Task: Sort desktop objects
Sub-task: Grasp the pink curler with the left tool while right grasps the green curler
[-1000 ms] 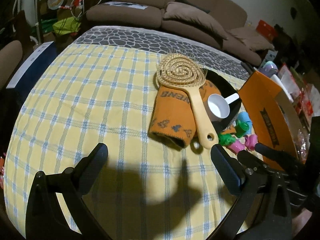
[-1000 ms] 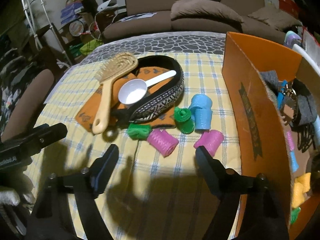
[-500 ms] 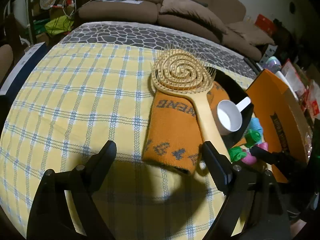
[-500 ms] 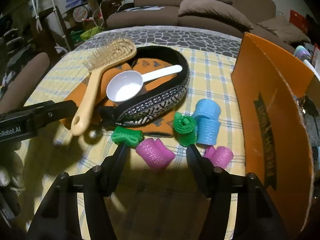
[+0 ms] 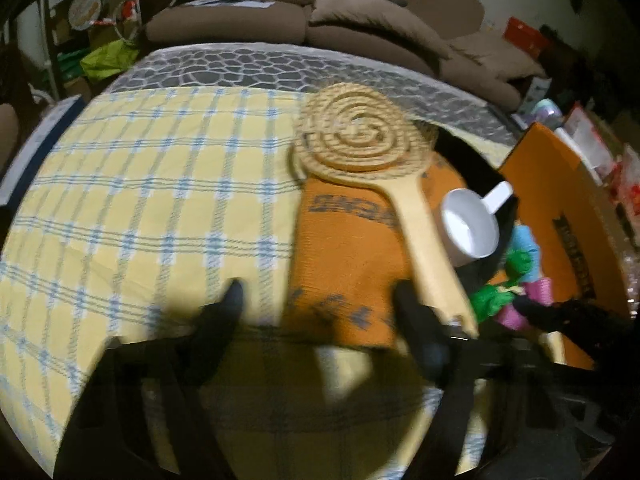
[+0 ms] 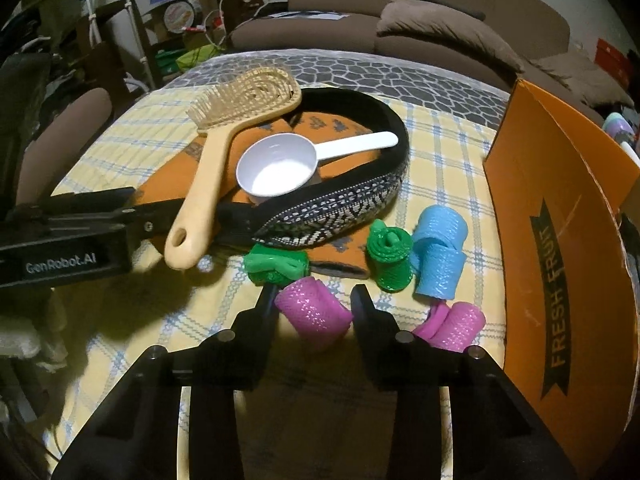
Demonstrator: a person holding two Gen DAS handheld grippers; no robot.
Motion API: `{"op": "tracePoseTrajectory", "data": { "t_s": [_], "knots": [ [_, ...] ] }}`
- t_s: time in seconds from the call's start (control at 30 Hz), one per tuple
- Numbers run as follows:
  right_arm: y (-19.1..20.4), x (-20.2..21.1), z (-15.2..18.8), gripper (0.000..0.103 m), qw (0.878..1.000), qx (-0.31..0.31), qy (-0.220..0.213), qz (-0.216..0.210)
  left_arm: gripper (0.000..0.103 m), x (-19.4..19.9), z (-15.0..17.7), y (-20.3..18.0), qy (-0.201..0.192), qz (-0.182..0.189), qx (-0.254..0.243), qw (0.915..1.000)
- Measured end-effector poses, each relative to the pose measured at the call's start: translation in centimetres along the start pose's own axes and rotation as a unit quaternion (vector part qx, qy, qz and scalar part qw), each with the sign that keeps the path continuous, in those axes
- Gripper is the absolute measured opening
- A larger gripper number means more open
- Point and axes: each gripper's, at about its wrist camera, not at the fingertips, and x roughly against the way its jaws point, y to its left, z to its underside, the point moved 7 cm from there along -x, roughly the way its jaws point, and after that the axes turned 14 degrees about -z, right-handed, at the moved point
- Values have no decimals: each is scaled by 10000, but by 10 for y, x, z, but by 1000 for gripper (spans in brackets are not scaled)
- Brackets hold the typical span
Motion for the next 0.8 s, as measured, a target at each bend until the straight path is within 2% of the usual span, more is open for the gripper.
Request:
{"op": "tracePoseTrajectory", "data": {
  "t_s": [0.03,0.07,0.13,0.2,0.4,0.5,0.6,0.7,0.73,0.8],
  "knots": [
    [0,1,0,37,10000,-31,-15,-36,39,1,0,-2,20,110,30,9999],
    [1,1,-1,37,9999,-75,-34,-91,35,3,0,-4,34,191,59,9998],
    [1,6,-3,37,9996,-166,-116,-204,21,7,-2,-6,-42,178,30,9998],
    [1,10,-7,37,9990,-242,-218,-292,16,11,-4,-6,-101,197,42,9997],
    [4,27,-18,36,9959,-439,-518,-602,17,10,-6,2,72,361,336,9988],
    [6,26,-17,37,9962,-425,-451,-608,29,10,-7,7,103,221,427,9988],
    [6,21,-13,38,9967,-428,-353,-598,37,19,-12,11,-38,71,480,9988],
    [1,19,-12,42,9971,-471,-331,-492,41,32,-19,9,-275,62,449,9986],
    [0,18,-12,49,9973,-461,-334,-459,42,35,-21,8,-306,99,461,9984],
    [-1,16,-10,53,9981,-377,-318,-366,42,38,-23,6,-322,181,479,9982]
  ]
}}
